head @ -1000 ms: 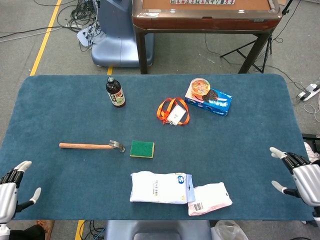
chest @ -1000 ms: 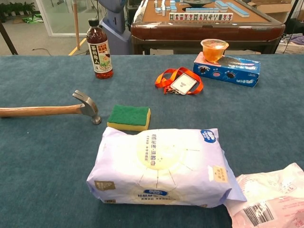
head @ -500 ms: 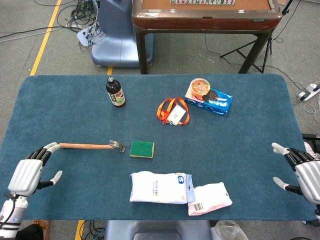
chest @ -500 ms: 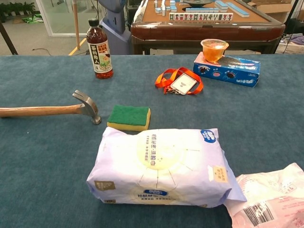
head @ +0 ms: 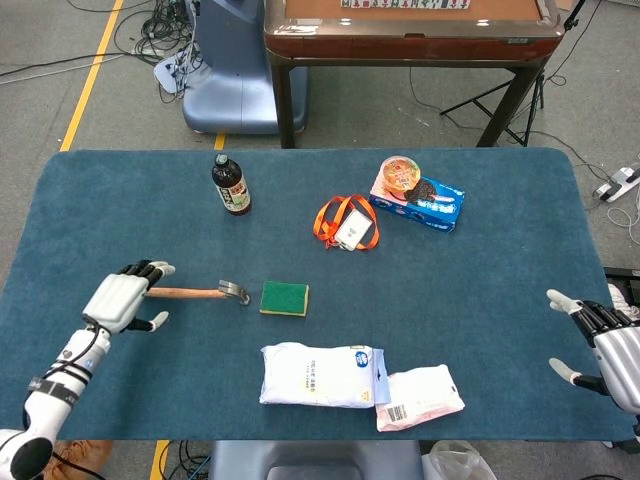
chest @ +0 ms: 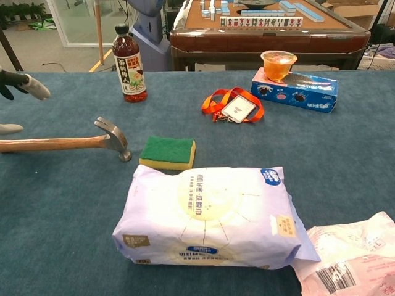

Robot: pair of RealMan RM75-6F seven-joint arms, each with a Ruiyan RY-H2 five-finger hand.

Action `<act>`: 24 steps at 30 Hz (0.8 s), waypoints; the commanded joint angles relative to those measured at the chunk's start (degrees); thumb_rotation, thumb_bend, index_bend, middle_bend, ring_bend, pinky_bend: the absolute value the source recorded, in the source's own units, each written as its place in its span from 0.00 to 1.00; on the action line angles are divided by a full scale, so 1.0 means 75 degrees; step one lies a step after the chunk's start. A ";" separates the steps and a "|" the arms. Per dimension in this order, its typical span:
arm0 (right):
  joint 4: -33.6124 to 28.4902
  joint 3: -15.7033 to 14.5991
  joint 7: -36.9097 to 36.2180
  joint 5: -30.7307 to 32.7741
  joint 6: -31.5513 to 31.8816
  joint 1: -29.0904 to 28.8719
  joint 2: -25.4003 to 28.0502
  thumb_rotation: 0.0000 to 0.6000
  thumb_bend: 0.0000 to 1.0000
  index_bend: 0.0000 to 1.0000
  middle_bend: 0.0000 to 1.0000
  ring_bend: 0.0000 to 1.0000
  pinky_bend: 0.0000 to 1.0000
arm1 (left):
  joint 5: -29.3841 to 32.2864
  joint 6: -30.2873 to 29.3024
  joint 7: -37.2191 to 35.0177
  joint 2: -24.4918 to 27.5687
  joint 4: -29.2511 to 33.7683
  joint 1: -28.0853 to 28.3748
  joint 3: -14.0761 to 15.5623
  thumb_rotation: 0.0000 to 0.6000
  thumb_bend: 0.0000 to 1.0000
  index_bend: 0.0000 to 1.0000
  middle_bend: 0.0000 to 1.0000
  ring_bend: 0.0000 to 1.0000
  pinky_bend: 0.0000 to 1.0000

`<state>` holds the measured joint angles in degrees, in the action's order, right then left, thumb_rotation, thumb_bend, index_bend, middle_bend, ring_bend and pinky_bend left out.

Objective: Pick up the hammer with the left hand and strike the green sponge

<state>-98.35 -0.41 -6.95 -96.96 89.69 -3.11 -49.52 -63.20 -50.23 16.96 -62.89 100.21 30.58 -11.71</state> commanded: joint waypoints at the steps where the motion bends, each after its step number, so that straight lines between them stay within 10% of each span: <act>1: 0.0012 -0.0003 -0.0005 0.0019 -0.0021 0.0000 -0.0008 1.00 0.13 0.17 0.30 0.26 0.38 | 0.0734 0.0410 0.0558 -0.0373 -0.0393 0.0560 0.0001 1.00 0.27 0.19 0.15 0.07 0.13; 24: 0.0169 -0.0016 -0.0121 0.0162 -0.0078 0.0058 -0.0077 1.00 0.13 0.17 0.30 0.26 0.38 | 0.3086 0.0977 0.1788 -0.1621 -0.1708 0.2221 0.0740 1.00 0.27 0.26 0.23 0.08 0.10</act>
<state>-97.08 -0.54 -7.86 -95.75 89.10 -2.67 -50.10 -40.64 -43.05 30.03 -74.56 87.90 46.72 -6.54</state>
